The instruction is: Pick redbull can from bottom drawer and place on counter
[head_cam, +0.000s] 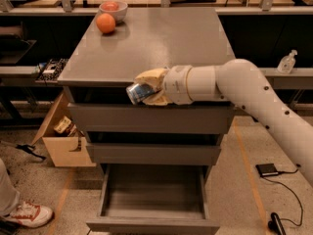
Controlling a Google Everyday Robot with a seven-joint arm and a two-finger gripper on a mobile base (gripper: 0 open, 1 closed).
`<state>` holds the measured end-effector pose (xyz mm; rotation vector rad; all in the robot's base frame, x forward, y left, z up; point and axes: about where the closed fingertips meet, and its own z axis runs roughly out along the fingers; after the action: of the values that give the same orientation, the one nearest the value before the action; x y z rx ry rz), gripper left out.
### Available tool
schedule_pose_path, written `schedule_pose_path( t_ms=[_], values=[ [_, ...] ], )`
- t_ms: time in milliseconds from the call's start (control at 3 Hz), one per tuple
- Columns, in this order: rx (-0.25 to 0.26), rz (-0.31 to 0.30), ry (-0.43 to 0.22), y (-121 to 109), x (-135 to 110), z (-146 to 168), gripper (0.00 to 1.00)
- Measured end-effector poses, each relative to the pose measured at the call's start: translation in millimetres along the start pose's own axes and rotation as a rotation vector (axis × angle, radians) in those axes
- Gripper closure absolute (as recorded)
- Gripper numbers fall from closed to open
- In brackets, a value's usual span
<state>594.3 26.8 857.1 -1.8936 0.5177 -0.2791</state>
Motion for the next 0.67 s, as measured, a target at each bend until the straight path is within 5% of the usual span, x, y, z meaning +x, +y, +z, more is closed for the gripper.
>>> schedule_pose_path(
  t_ms=[667],
  values=[
    [-0.021, 0.066, 0.068, -42.5, 58.2, 13.0, 1.0]
  ],
)
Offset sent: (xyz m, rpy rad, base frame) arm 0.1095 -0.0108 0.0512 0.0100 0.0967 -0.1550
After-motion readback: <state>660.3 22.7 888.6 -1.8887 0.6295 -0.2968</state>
